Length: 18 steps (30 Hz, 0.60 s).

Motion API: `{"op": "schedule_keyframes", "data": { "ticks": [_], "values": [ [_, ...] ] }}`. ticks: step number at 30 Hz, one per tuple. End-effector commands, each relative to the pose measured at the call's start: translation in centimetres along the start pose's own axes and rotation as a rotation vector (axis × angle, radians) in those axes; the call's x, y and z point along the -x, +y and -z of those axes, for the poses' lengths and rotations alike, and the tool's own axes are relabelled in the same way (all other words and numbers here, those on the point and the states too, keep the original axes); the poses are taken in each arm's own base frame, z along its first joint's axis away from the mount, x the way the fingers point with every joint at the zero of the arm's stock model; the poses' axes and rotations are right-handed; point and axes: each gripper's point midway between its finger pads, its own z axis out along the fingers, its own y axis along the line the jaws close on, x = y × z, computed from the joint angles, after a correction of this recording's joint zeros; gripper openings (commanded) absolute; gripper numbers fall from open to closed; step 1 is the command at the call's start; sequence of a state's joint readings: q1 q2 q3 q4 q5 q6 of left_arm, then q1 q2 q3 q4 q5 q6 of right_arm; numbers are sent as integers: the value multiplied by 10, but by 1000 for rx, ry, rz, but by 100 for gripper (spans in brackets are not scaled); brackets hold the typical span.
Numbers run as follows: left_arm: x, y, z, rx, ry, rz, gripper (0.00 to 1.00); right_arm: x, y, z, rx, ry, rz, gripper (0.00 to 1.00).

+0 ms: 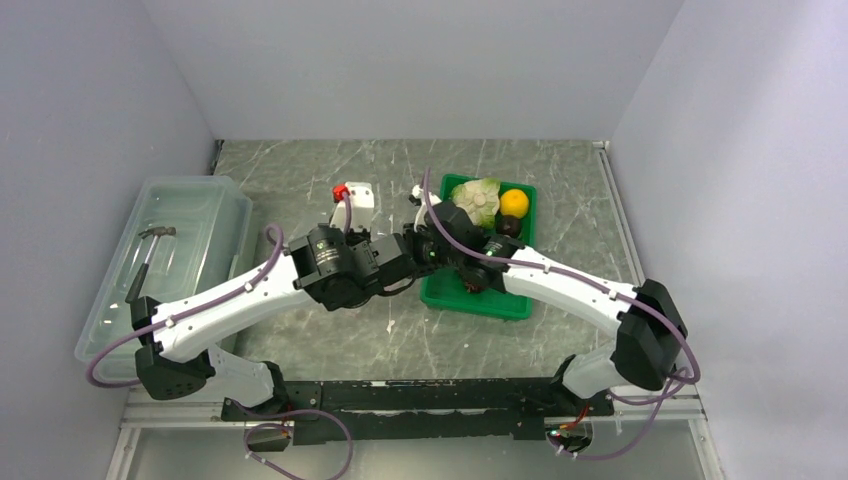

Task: Place the food in the zip-top bag and seal the zipper
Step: Open the zipper of the food storage bag.

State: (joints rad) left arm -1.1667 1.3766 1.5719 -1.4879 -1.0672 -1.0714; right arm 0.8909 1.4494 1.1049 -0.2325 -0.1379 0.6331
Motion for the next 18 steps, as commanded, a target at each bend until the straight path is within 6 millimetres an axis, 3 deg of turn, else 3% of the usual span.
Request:
{"op": "schedule_keyframes", "data": {
  "ticks": [1,9,15,18],
  "values": [
    [19,46,6,82,-101,-4,0,-28,-56,6,-197,58,-49,0],
    [17,45,4,93,-98,6,0,-35,-66,16,-229,52,-49,0],
    [8,29,-5,91,-88,-30,0,-21,-48,26,-170,16,-46,0],
    [5,22,-11,105,-78,-51,0,-10,-40,34,-155,-11,-35,7]
  ]
}}
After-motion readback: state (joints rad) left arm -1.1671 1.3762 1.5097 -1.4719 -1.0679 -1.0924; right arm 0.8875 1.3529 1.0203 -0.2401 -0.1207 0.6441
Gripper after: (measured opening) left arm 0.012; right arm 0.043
